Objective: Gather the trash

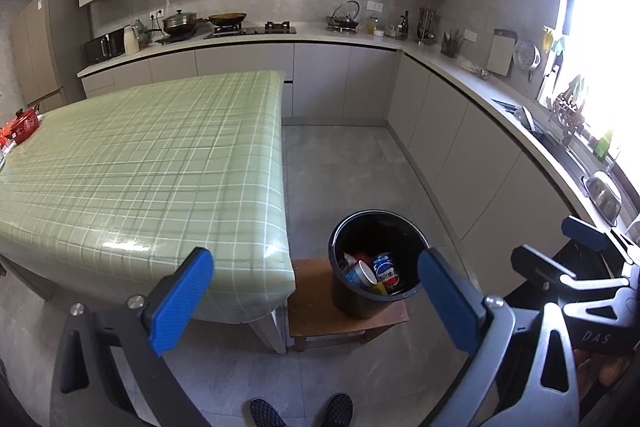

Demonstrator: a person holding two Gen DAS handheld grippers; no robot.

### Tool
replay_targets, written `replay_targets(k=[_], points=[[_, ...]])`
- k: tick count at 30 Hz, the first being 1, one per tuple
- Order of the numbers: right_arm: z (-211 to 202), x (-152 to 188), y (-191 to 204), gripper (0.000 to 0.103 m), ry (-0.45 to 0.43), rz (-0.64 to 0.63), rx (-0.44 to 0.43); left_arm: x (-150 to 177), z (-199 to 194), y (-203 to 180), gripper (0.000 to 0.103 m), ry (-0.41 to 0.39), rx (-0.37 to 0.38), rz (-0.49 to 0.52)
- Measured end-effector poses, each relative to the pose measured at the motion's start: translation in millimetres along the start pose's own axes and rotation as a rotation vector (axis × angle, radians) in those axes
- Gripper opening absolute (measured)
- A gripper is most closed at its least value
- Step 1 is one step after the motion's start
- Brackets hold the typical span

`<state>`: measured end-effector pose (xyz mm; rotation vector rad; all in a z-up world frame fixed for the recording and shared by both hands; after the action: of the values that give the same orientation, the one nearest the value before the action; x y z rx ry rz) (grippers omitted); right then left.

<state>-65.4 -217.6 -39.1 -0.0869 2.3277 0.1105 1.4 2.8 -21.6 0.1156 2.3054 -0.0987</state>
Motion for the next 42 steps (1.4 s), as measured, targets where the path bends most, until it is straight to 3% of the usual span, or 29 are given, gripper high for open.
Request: replay_targets(k=[20, 42], points=[[-2, -4, -13, 0.103, -0.014, 0.008, 0.004, -7, -5, -20, 0.103, -0.023, 0.006, 0.016], [4, -11, -16, 0.103, -0.018, 0.006, 0.003, -14, 1, -17, 0.103, -0.025, -0.003, 0.007]])
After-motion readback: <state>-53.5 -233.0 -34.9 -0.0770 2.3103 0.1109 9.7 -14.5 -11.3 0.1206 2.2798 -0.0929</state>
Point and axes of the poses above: each gripper's, at about its wrist camera, not at the fingertips, and z roughly the way its jaws point, y to its left, x to its underside, the point moved 7 cm from there along z, roughly the way its jaws point, and after that the axes turned 4 degrees about -x, right-handed, at the moved point
